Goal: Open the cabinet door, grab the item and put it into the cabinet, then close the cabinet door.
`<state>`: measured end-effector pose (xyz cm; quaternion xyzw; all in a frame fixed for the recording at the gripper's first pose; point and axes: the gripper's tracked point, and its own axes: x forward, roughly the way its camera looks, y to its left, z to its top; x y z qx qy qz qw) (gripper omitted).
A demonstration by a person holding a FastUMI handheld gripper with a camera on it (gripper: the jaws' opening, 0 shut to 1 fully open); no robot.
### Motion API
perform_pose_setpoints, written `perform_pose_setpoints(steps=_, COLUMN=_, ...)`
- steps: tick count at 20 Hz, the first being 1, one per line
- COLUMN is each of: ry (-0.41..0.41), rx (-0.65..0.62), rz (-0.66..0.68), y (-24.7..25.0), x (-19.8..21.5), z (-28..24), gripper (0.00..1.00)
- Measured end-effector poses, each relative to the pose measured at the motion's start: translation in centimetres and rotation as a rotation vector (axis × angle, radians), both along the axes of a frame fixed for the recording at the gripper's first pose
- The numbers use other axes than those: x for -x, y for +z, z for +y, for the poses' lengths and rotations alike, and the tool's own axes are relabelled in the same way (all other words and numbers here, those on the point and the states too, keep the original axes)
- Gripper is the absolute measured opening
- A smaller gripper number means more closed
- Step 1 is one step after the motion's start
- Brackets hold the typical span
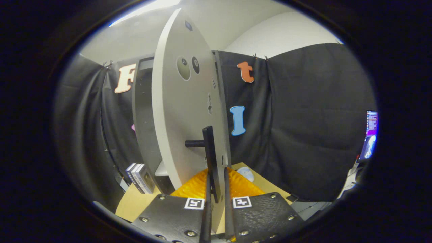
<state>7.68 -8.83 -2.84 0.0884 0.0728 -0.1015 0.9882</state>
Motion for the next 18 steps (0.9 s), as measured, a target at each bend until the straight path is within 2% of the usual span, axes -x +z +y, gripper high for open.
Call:
perform_pose_setpoints(steps=4, ry=-0.003, rx=-0.017, rz=0.0, y=-0.2, x=0.2, z=-4.3, gripper=0.16)
perform_pose_setpoints(steps=6, ry=0.002, rx=0.006, rz=-0.004, y=-0.2, x=0.1, z=-6.3, gripper=0.1)
perform_pose_setpoints(steps=10, ry=0.08, rx=-0.006, rz=-0.002, y=-0.1, x=-0.1, z=-8.6, gripper=0.1)
perform_pose_setpoints(steps=18, ry=0.158, rx=-0.016, rz=-0.001, y=-0.3, x=-0.8, z=-13.0, gripper=0.1)
